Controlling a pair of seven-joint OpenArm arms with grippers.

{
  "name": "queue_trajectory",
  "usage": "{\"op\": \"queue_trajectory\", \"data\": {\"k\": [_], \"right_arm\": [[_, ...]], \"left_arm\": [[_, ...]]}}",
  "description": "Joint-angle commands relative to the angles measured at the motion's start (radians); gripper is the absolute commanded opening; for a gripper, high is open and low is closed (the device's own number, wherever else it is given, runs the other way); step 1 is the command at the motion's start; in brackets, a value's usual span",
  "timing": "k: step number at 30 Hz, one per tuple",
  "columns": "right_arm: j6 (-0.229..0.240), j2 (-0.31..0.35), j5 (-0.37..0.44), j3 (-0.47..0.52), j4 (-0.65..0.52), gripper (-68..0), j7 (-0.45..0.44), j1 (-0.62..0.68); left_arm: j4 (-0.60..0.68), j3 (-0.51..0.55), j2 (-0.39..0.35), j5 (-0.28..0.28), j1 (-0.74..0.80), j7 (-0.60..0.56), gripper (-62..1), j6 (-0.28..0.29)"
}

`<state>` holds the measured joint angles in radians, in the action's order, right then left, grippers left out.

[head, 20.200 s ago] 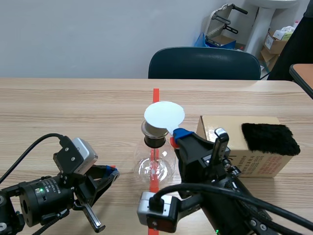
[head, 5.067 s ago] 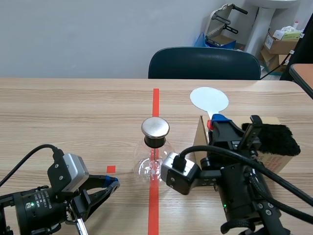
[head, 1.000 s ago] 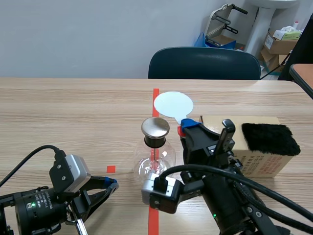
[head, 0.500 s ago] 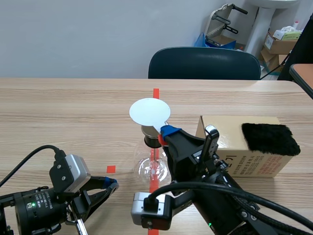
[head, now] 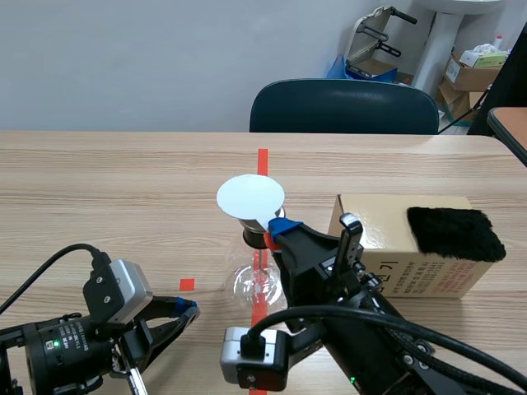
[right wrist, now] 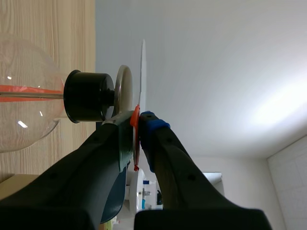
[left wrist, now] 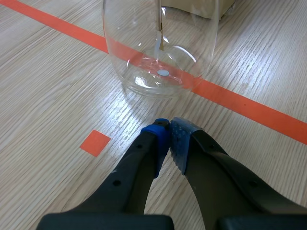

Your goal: Do the electroscope experiment

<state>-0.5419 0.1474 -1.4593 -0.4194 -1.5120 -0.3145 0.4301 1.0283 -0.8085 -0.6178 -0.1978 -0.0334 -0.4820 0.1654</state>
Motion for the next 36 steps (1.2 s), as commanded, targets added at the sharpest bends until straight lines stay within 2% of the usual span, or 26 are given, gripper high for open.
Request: {"op": "queue_trajectory", "data": {"k": [1,5,17,23,27,31,36], "right_arm": [[-0.014,0.013,-0.002,0.004,-0.014,-67.1,0.018,-0.011],[-0.018,0.013,-0.002,0.004,-0.014,-67.1,0.090,-0.011],[-0.018,0.013,-0.002,0.004,-0.014,-67.1,0.392,-0.009],[-0.018,0.013,-0.002,0.004,-0.014,-67.1,0.494,-0.009],[-0.018,0.013,-0.002,0.004,-0.014,-67.1,0.534,-0.009],[-0.018,0.013,-0.002,0.004,-0.014,-67.1,0.537,-0.009],[-0.018,0.013,-0.002,0.004,-0.014,-67.1,0.468,-0.009]], "left_arm": [[0.023,0.012,0.008,0.001,-0.008,-0.015,-56.9,0.002],[0.023,0.012,0.008,0.001,-0.008,-0.015,-56.9,0.002],[0.023,0.012,0.008,0.001,-0.008,-0.014,-56.9,0.002],[0.023,0.012,0.007,0.001,-0.008,-0.014,-56.9,0.002],[0.023,0.012,0.007,0.001,-0.008,-0.014,-56.9,0.002],[0.023,0.012,0.007,0.001,-0.008,-0.014,-56.9,0.002],[0.023,0.012,0.007,0.001,-0.008,-0.014,-56.9,0.002]]}}
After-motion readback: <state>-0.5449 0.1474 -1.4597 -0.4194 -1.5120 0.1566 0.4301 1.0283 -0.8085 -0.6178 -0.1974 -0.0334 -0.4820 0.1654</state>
